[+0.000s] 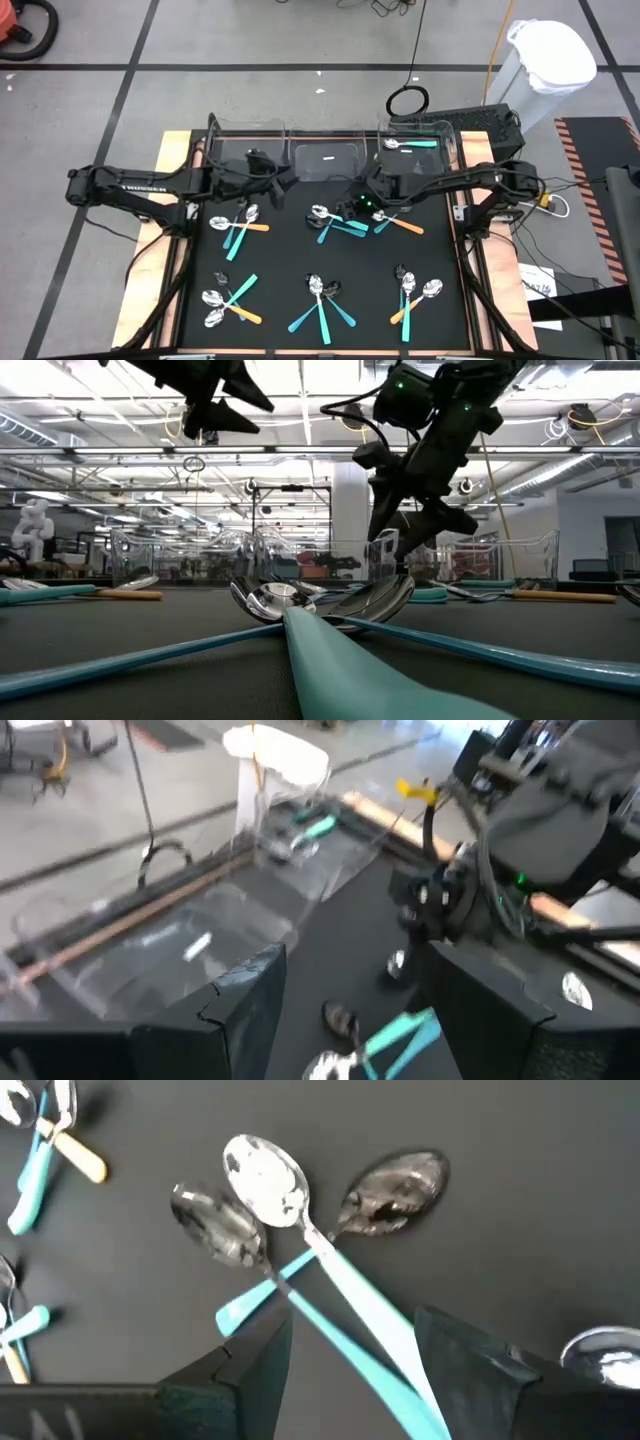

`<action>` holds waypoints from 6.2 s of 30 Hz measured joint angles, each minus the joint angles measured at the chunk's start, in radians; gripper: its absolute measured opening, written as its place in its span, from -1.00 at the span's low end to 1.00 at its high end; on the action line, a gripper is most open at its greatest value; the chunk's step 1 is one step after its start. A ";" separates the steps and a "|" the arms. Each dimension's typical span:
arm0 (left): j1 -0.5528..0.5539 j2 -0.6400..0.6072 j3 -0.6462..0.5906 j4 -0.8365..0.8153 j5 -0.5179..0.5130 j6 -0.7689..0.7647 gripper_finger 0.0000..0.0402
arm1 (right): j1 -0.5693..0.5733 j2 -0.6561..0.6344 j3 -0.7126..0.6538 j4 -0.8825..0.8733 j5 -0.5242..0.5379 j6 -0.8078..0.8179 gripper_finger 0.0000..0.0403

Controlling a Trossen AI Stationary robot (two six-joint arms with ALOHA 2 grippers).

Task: Sort silverware by color (type)
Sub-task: Put the light blue spoon into the middle transparent bin, then put the yellow spoon into the left transparent bin

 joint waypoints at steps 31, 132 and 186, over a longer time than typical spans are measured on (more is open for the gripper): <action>-0.022 -0.079 0.000 -0.072 0.001 -0.075 0.19 | -0.008 0.010 0.055 0.173 -0.052 -0.440 0.03; -0.034 -0.078 0.000 -0.254 0.016 -0.180 0.19 | -0.295 -0.507 -0.225 -0.505 0.007 -0.369 -0.94; -0.046 -0.078 0.000 -0.267 0.011 -0.118 0.19 | -0.258 -0.323 0.043 -0.144 -0.020 -0.390 -0.09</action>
